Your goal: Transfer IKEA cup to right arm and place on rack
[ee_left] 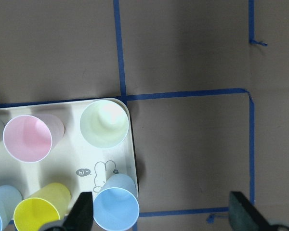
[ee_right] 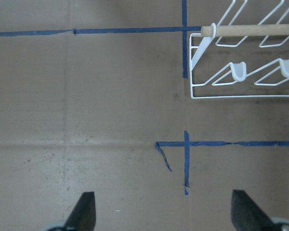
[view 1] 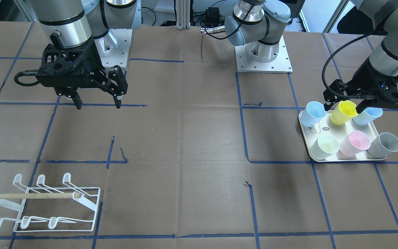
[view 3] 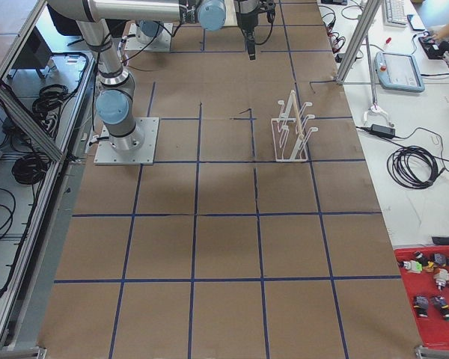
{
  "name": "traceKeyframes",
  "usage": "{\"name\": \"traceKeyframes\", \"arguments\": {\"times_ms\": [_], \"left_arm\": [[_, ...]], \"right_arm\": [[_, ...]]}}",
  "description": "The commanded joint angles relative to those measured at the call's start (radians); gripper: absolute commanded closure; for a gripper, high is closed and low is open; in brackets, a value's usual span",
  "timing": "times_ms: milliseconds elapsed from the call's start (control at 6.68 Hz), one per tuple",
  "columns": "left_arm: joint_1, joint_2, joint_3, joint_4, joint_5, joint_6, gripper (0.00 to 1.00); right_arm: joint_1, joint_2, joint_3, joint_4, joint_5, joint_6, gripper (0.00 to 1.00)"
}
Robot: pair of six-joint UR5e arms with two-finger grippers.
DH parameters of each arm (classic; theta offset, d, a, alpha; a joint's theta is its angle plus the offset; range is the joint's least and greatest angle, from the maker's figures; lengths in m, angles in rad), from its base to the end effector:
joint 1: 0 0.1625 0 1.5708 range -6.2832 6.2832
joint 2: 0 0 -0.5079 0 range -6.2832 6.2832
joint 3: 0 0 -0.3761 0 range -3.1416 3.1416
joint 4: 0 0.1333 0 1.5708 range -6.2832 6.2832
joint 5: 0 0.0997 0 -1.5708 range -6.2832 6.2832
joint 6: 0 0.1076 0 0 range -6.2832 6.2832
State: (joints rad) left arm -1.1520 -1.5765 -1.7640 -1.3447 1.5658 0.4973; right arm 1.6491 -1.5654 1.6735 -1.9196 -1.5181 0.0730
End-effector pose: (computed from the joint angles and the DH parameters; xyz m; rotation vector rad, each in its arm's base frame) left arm 0.0706 -0.4876 0.4912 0.1231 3.1314 -0.0417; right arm 0.1776 -0.4867 0.5492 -0.0178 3.0499 -0.3617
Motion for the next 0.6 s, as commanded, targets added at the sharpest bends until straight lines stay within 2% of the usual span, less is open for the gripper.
{"name": "traceKeyframes", "arguments": {"times_ms": [0, 449], "left_arm": [[0.006, -0.069, -0.107, 0.198, -0.003, 0.009, 0.01], [0.006, -0.166, -0.149, 0.303, -0.003, 0.009, 0.01]], "right_arm": [[-0.005, -0.008, 0.058, -0.132, 0.089, -0.012, 0.00], [-0.009, -0.036, 0.152, -0.358, 0.189, -0.002, 0.01]]}}
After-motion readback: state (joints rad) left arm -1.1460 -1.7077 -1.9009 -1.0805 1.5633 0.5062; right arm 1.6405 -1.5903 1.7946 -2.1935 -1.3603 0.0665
